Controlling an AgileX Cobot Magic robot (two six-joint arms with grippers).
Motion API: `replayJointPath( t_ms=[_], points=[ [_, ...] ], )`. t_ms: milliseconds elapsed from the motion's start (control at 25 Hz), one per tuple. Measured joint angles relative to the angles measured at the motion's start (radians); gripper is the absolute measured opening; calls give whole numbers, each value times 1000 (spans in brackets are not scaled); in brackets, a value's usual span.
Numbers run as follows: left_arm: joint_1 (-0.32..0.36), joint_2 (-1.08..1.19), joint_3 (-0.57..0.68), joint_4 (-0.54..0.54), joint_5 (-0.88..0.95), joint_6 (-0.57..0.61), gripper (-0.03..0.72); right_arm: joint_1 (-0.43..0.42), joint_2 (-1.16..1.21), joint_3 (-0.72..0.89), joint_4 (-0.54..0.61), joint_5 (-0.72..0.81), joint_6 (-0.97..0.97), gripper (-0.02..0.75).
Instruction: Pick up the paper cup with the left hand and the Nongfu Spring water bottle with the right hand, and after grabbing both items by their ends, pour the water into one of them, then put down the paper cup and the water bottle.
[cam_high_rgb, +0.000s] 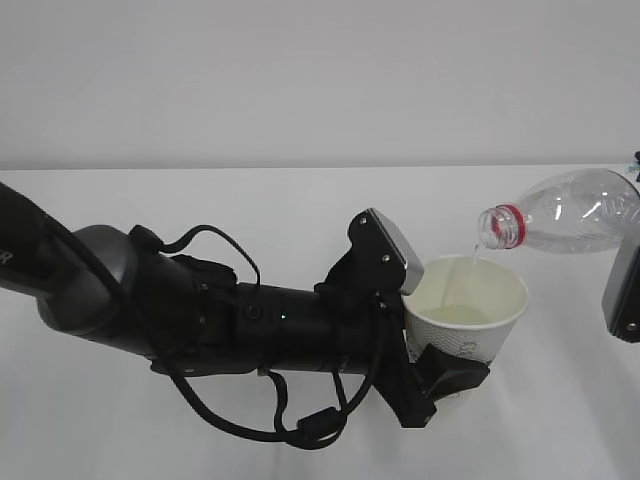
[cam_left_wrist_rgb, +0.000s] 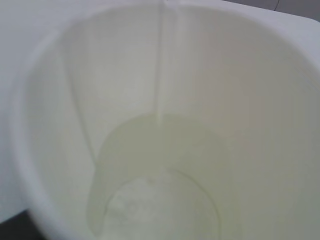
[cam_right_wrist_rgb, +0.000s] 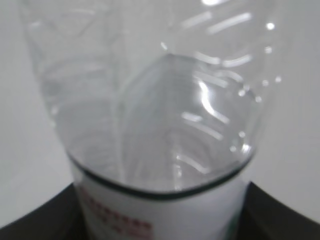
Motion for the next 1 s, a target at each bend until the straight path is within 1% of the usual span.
replayJointPath(
  t_ms=[1000],
  points=[
    [0, 0, 0, 0, 0, 0, 528, 0, 0, 0, 0, 0, -11, 432]
  ],
)
